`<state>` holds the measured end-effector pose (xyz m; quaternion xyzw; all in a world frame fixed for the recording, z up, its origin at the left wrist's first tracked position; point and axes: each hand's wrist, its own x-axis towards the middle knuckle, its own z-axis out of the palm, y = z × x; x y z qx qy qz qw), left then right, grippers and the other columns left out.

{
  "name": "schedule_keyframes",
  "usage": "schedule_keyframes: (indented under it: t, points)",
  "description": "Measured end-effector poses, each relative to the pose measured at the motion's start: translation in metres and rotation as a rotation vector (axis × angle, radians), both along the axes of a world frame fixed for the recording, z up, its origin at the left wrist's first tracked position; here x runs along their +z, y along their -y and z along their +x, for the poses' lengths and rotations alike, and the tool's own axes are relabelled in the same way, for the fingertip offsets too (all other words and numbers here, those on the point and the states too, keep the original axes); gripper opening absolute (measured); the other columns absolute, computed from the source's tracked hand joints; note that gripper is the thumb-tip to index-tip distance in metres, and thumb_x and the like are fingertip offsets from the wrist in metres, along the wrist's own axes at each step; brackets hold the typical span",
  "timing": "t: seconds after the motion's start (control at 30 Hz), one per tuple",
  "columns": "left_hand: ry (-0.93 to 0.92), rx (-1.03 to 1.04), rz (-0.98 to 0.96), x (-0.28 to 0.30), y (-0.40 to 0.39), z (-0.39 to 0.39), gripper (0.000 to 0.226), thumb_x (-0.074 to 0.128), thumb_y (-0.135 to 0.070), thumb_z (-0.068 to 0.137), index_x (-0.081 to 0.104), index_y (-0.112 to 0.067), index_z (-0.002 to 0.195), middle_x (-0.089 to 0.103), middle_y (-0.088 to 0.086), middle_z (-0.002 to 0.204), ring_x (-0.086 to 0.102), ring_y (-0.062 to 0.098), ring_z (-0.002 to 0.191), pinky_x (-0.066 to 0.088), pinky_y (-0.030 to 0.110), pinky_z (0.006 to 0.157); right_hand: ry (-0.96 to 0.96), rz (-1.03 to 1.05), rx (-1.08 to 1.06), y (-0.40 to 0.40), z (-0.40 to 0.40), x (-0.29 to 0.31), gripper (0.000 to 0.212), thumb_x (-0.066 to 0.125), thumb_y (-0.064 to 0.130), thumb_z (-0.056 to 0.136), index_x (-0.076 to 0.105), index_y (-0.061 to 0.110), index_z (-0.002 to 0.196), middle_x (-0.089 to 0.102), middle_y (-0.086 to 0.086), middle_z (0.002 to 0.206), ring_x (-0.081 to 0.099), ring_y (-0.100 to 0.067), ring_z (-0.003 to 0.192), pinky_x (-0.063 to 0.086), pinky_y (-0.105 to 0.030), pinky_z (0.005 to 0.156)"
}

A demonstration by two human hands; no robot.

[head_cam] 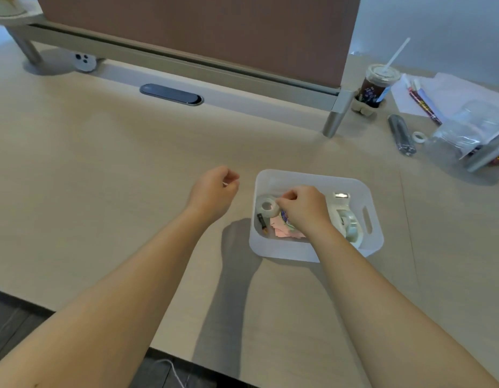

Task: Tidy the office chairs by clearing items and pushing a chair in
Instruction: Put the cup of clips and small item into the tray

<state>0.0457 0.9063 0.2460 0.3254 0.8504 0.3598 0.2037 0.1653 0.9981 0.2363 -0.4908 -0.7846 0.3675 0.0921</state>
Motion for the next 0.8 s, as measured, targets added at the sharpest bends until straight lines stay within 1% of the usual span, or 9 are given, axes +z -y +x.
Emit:
schedule_keyframes:
  t: [0.03,0.13,0.2,0.3,0.4,0.47,0.57,0.7,0.8]
  points:
    - [-0.004,0.006,0.009,0.003,0.002,0.002,0.028,0.047,-0.015,0.092,0.059,-0.004,0.115,0.063,0.011,0.119,0.056,0.025,0.109,0.041,0.027,0.087,-0.033,0.016,-0.007,0.0,0.004,0.004,0.021,0.054,0.01,0.084,0.066,-0.005,0.093,0.069,-0.017,0.098,0.062,-0.033,0.095,0.047,-0.036,0.078]
    - [-0.004,0.032,0.052,0.014,0.011,0.015,0.027,0.047,-0.014,0.091,0.06,-0.005,0.113,0.063,0.01,0.118,0.056,0.024,0.107,0.037,0.024,0.083,-0.142,0.015,-0.03,0.001,0.02,0.02,0.019,0.052,0.008,0.085,0.065,0.001,0.097,0.064,-0.009,0.093,0.057,-0.022,0.087,0.045,-0.032,0.079]
    - [-0.011,0.055,0.084,0.024,0.022,0.027,0.026,0.047,-0.014,0.091,0.061,-0.006,0.112,0.063,0.009,0.117,0.055,0.021,0.101,0.037,0.023,0.082,-0.21,0.019,-0.023,0.006,0.033,0.035,0.018,0.052,0.007,0.085,0.065,0.002,0.098,0.061,-0.005,0.088,0.057,-0.021,0.084,0.045,-0.031,0.079]
    - [-0.048,0.102,0.138,0.041,0.05,0.054,0.025,0.048,-0.014,0.091,0.061,-0.006,0.111,0.063,0.008,0.114,0.05,0.015,0.091,0.036,0.024,0.079,-0.295,0.027,0.032,0.024,0.058,0.059,0.008,0.053,0.007,0.086,0.06,0.009,0.086,0.06,-0.005,0.083,0.058,-0.023,0.08,0.047,-0.033,0.077]
    - [-0.114,0.166,0.172,0.055,0.09,0.086,0.024,0.048,-0.015,0.091,0.061,-0.005,0.109,0.064,0.01,0.111,0.05,0.016,0.088,0.036,0.025,0.077,-0.377,0.014,0.108,0.051,0.084,0.075,0.01,0.054,0.007,0.086,0.055,0.013,0.077,0.058,-0.004,0.075,0.056,-0.023,0.074,0.048,-0.037,0.076]
    - [-0.145,0.209,0.18,0.062,0.126,0.112,0.025,0.048,-0.016,0.091,0.061,-0.005,0.109,0.065,0.011,0.11,0.051,0.017,0.088,0.037,0.027,0.077,-0.394,-0.001,0.175,0.077,0.104,0.083,0.012,0.054,0.009,0.086,0.055,0.013,0.075,0.056,0.0,0.068,0.057,-0.025,0.075,0.052,-0.041,0.079]
    - [-0.161,0.256,0.16,0.071,0.179,0.147,0.026,0.046,-0.016,0.092,0.06,-0.005,0.111,0.064,0.012,0.112,0.051,0.017,0.09,0.041,0.03,0.081,-0.4,-0.026,0.258,0.12,0.129,0.09,0.024,0.055,0.008,0.084,0.052,0.019,0.063,0.055,0.0,0.064,0.058,-0.028,0.075,0.052,-0.046,0.083]
    - [-0.179,0.383,0.143,0.084,0.249,0.176,0.026,0.045,-0.016,0.092,0.059,-0.006,0.112,0.063,0.01,0.113,0.049,0.015,0.09,0.038,0.026,0.079,-0.385,-0.094,0.381,0.174,0.139,0.098,0.027,0.055,0.008,0.086,0.05,0.02,0.063,0.053,-0.001,0.061,0.054,-0.026,0.07,0.051,-0.043,0.078]
    - [-0.194,0.5,0.108,0.091,0.305,0.188,0.026,0.045,-0.017,0.092,0.059,-0.007,0.112,0.062,0.008,0.11,0.048,0.013,0.09,0.036,0.025,0.077,-0.382,-0.128,0.495,0.217,0.129,0.101,0.028,0.057,0.01,0.086,0.05,0.021,0.062,0.052,0.0,0.061,0.054,-0.024,0.069,0.051,-0.044,0.081]
